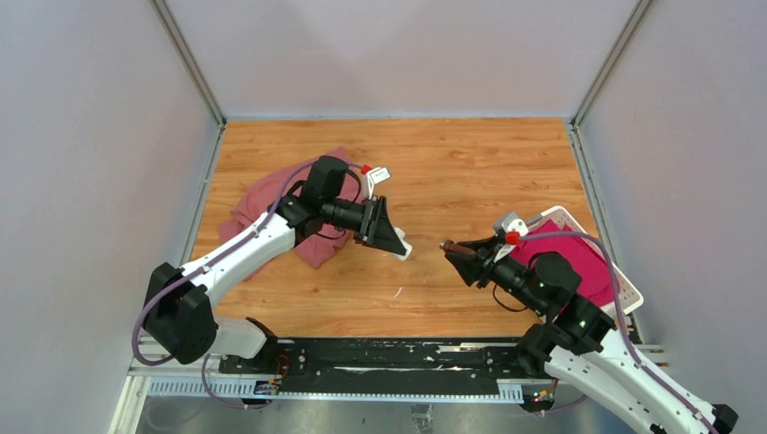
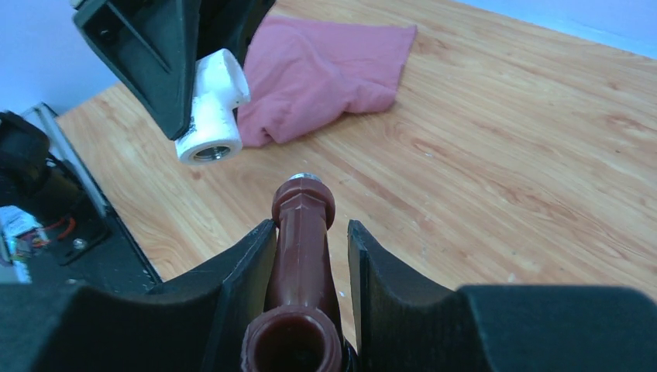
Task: Install the water faucets
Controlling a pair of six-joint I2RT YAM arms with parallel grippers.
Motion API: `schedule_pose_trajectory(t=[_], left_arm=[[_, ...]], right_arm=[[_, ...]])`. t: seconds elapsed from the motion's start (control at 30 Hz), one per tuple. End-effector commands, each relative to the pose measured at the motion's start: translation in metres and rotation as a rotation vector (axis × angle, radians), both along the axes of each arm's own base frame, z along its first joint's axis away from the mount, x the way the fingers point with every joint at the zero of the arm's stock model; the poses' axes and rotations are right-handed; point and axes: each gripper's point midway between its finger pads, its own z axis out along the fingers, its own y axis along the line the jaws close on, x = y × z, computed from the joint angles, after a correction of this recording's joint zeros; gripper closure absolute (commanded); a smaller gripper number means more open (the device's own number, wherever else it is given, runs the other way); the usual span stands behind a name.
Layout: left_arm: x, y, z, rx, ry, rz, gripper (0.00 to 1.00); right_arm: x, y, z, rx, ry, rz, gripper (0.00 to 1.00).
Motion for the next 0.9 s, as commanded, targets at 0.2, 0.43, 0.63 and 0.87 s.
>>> schedule_pose_trajectory(t=[0.2,0.43,0.63,0.87], left_arm=[[0.069,0.076,-0.131,0.67,-0.13,0.437,1.0],[0.091,0.116,-0.175,0.962,-0.309,0.565,1.0],[0.09,0.115,-0.213,1.064,-0.344,0.565,1.0],[0.087,0.102,-0.232,1.048,-0.312,0.581,0.86]], right_arm=[[0.045,-0.043,-0.065,-0.358,0.271,-0.365,1.0],[0.036,-0.042,-0.108,-0.399,0.465,-0.401,1.0],[0.029,-0.035,-0.11,-0.384,0.479,-0.342,1.0],[0.028,-0.039,-0.105,-0.367,0.458,-0.35,1.0]])
